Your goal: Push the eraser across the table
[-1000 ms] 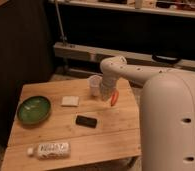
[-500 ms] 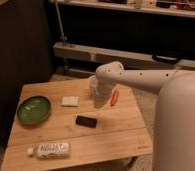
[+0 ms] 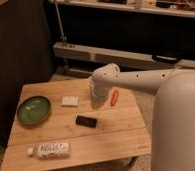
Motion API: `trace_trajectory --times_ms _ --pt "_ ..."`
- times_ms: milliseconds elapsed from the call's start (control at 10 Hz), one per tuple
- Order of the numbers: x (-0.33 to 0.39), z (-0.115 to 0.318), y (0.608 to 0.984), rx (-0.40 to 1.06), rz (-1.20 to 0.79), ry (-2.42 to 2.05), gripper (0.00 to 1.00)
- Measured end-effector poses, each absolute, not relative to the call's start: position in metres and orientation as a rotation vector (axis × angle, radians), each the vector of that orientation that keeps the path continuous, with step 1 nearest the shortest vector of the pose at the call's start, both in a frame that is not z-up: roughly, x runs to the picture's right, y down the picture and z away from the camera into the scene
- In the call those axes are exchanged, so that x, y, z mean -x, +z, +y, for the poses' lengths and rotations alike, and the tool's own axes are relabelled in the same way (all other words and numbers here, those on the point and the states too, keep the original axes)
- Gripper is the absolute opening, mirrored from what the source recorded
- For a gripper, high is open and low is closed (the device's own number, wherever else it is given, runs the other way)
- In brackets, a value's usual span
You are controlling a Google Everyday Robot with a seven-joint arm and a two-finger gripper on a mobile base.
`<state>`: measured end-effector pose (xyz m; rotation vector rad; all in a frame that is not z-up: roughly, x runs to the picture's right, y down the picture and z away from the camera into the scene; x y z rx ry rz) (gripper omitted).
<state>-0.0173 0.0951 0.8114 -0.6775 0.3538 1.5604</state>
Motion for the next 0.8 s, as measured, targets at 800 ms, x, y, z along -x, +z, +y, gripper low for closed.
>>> trace_trajectory --times_ms 800 --pt "0.059 0.128 0.837 0.611 0.427 1.555 0.00"
